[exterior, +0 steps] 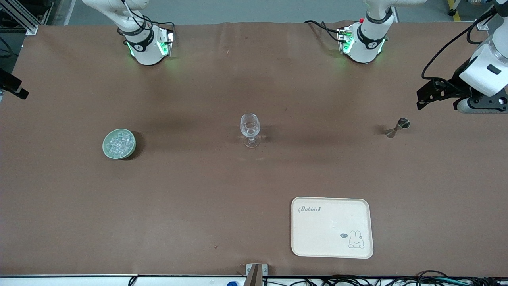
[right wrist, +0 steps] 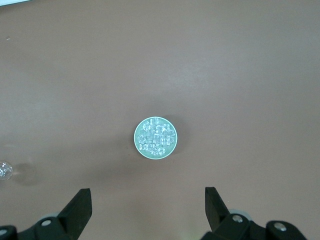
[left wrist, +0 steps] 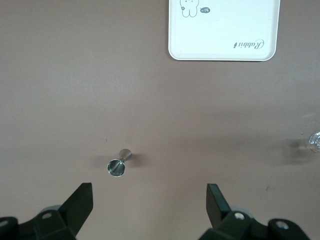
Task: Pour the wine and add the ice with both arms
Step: 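Reach the right gripper to the ice bowl while the left gripper reaches the jigger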
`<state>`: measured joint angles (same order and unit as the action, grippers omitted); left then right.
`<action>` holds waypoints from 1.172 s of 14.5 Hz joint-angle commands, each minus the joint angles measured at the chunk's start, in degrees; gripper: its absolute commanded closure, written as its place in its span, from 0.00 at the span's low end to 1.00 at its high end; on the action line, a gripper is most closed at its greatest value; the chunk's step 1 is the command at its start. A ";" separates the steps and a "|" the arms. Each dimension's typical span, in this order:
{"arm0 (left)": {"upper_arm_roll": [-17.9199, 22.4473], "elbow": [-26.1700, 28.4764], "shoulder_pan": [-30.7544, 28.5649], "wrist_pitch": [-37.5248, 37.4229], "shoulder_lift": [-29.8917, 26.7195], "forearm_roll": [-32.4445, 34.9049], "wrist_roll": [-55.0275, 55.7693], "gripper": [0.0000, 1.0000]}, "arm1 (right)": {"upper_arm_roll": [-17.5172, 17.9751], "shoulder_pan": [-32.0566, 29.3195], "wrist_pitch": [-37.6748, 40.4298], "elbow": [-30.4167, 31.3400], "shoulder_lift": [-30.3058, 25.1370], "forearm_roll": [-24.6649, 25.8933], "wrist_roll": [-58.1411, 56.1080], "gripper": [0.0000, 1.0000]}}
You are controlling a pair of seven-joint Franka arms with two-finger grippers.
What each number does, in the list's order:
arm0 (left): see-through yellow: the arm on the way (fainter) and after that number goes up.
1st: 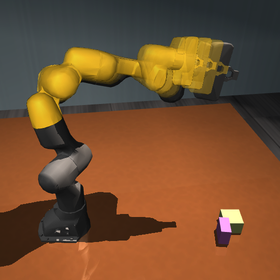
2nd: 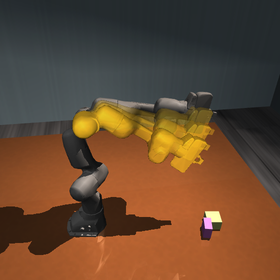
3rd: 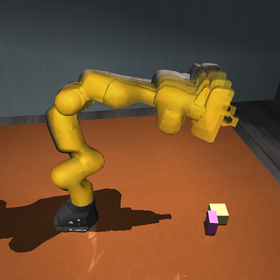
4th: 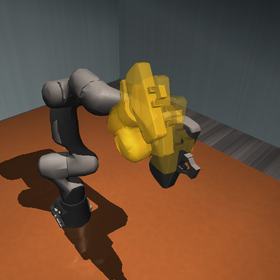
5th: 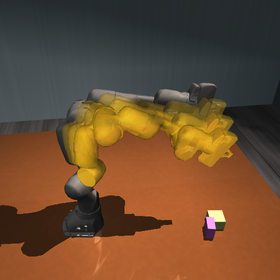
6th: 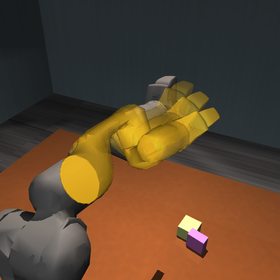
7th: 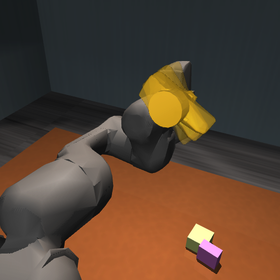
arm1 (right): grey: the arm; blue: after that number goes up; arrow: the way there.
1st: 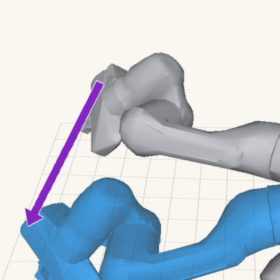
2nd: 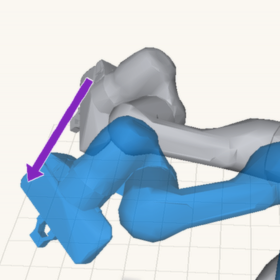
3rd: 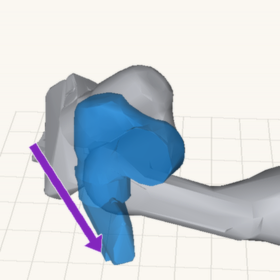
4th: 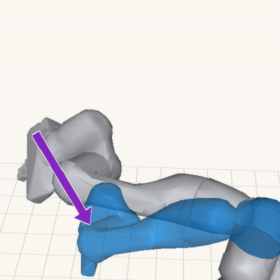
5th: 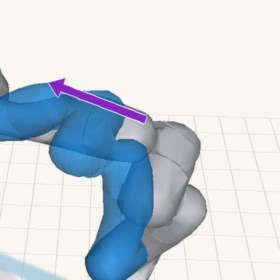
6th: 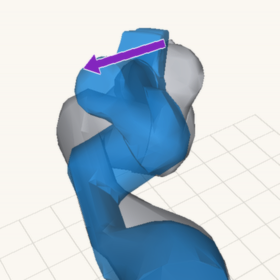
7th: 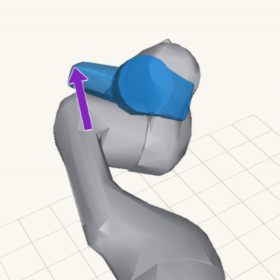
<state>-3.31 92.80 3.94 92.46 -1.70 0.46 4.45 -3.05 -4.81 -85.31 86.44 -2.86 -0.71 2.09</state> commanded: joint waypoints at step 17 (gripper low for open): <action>22.97 -2.36 -0.07 0.62 16.80 -16.35 15.85 0.00 | 0.06 1.73 -18.81 26.56 -0.04 0.54 -1.13 0.00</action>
<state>16.33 92.55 3.44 93.47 10.95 -12.79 17.86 -2.85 -3.42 -99.36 106.34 -0.96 -0.67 1.51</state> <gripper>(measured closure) 0.000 0.000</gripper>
